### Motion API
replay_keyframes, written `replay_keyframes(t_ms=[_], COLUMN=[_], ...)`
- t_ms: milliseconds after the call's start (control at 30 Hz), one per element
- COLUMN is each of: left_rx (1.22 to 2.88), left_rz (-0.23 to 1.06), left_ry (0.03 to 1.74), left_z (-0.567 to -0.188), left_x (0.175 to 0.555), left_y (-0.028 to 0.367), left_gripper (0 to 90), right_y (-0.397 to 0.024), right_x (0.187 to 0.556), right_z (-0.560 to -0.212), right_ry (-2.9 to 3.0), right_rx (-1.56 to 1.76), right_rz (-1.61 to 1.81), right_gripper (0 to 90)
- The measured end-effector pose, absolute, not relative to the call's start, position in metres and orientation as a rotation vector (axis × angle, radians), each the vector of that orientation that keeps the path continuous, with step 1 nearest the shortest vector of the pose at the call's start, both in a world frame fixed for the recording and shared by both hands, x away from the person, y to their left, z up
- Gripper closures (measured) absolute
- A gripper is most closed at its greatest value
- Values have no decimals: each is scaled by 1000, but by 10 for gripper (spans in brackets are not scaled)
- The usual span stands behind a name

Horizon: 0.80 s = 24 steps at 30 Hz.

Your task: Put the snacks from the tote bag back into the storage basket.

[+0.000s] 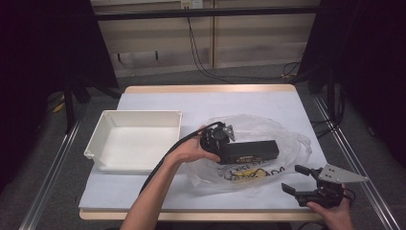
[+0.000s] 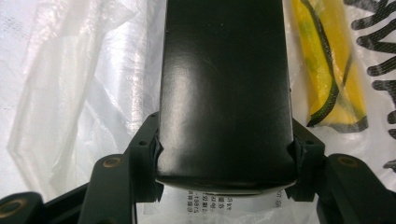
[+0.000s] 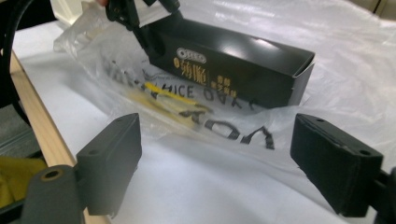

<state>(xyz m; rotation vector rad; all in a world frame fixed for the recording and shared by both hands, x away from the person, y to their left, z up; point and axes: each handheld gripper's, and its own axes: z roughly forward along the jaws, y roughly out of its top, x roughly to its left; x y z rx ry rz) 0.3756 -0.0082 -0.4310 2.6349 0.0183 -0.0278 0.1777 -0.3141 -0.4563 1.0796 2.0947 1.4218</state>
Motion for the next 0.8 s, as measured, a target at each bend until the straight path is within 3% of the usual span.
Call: replay_keyframes(t_ms=[367,800], left_rx=[2596,2582], left_rz=[-16,-2], left_ry=[53,32], left_z=[-425,-414], left_x=[372,371], left_y=[-4,1], left_gripper=[431,430], right_y=[-316,-315], right_x=[178,180], right_z=[-454,-464], right_ry=[2075,2130], right_rx=[1046,1022], right_rz=[1492,1516], right_gripper=[1,6])
